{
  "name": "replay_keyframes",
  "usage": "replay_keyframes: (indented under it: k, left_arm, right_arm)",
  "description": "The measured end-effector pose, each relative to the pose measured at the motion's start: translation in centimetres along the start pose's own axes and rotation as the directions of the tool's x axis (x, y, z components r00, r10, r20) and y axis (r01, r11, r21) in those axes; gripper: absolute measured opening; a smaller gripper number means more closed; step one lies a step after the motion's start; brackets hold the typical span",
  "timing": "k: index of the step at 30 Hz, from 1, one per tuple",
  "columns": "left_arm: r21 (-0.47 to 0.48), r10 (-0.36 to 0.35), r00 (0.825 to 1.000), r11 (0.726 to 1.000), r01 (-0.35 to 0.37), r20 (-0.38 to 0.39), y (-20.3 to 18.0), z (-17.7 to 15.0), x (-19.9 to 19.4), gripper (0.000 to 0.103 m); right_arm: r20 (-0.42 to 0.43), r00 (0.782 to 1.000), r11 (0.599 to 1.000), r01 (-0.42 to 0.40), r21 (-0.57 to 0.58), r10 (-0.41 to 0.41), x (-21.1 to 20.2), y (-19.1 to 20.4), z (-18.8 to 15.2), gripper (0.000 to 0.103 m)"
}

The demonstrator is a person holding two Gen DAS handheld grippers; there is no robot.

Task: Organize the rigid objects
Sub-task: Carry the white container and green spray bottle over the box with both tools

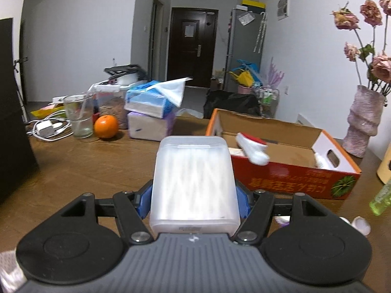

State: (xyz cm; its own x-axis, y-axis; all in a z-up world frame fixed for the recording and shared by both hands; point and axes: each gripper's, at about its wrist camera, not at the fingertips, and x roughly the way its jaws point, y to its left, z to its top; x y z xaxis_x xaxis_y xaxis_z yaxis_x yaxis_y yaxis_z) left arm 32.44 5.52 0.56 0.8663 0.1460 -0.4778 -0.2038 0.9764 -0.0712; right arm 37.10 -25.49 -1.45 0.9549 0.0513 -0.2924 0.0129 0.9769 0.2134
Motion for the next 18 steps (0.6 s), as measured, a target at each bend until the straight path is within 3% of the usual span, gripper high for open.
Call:
replay_keyframes:
  k: [18]
  left_arm:
    - [0.068, -0.111, 0.993, 0.992, 0.108, 0.043, -7.1, 2.2, 1.0, 0.066]
  right_arm:
    - [0.027, 0.996, 0.996, -0.082, -0.042, 0.083, 1.0, 3.9, 0.9, 0.03]
